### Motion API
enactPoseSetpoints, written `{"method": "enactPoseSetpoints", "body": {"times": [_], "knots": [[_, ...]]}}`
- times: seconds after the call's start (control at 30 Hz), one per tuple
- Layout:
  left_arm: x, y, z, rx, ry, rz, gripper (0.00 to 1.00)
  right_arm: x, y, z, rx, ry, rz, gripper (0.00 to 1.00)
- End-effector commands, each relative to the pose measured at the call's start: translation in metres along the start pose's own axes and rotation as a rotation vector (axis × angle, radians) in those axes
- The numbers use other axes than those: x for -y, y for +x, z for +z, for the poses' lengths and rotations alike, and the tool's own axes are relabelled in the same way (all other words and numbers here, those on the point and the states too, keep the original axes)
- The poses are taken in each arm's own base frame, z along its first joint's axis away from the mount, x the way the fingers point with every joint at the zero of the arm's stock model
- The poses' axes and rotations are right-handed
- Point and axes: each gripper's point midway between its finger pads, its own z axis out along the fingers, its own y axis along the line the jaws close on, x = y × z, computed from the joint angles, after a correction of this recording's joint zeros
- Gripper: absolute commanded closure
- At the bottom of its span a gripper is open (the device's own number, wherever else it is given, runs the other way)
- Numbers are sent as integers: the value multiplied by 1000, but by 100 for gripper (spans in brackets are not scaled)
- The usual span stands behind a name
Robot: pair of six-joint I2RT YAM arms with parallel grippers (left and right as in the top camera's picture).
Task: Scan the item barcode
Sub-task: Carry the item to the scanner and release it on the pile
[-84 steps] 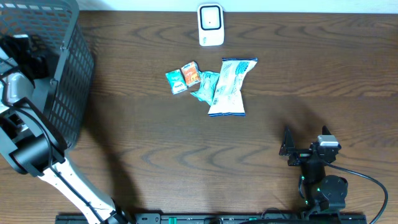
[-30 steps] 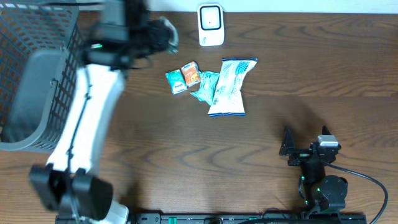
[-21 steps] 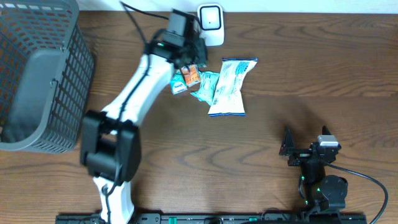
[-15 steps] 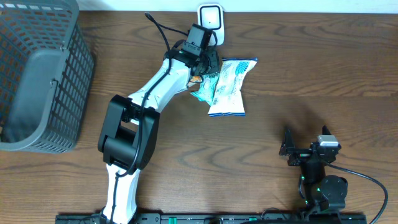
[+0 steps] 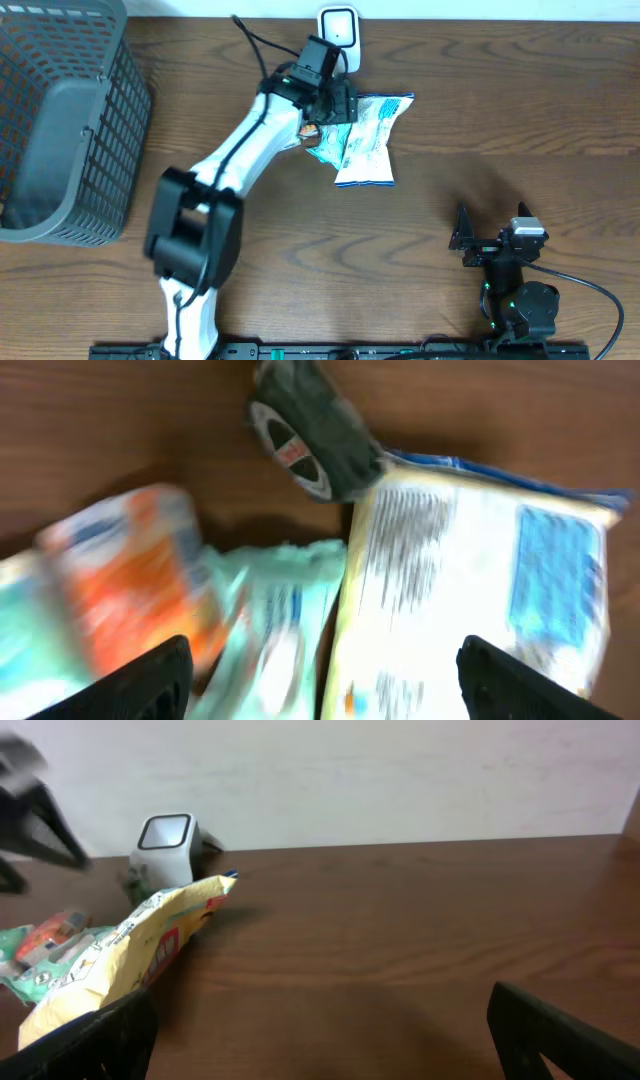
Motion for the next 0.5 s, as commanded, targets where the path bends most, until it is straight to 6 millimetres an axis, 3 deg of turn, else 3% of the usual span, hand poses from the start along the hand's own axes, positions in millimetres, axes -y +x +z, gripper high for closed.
{"method": "enactPoseSetpoints", "body": {"times": [0.0, 0.1, 0.3, 0.4, 0.43, 0.47], "knots": [[-20, -28, -82, 128, -95, 22, 16, 2, 1, 0, -2, 10, -7, 1], [-45, -25, -127, 147, -176, -14, 16, 2, 1, 0, -2, 10, -8, 1], [-103, -6, -198, 146, -362, -94, 16, 2, 1, 0, -2, 10, -8, 1], [-119, 5, -212, 118, -393, -128, 15, 2, 1, 0, -2, 10, -8, 1], [-125, 10, -215, 98, -408, -141, 0, 2, 1, 0, -2, 10, -8, 1], [-133, 17, -217, 70, -427, -155, 2, 2, 1, 0, -2, 10, -7, 1]]}}
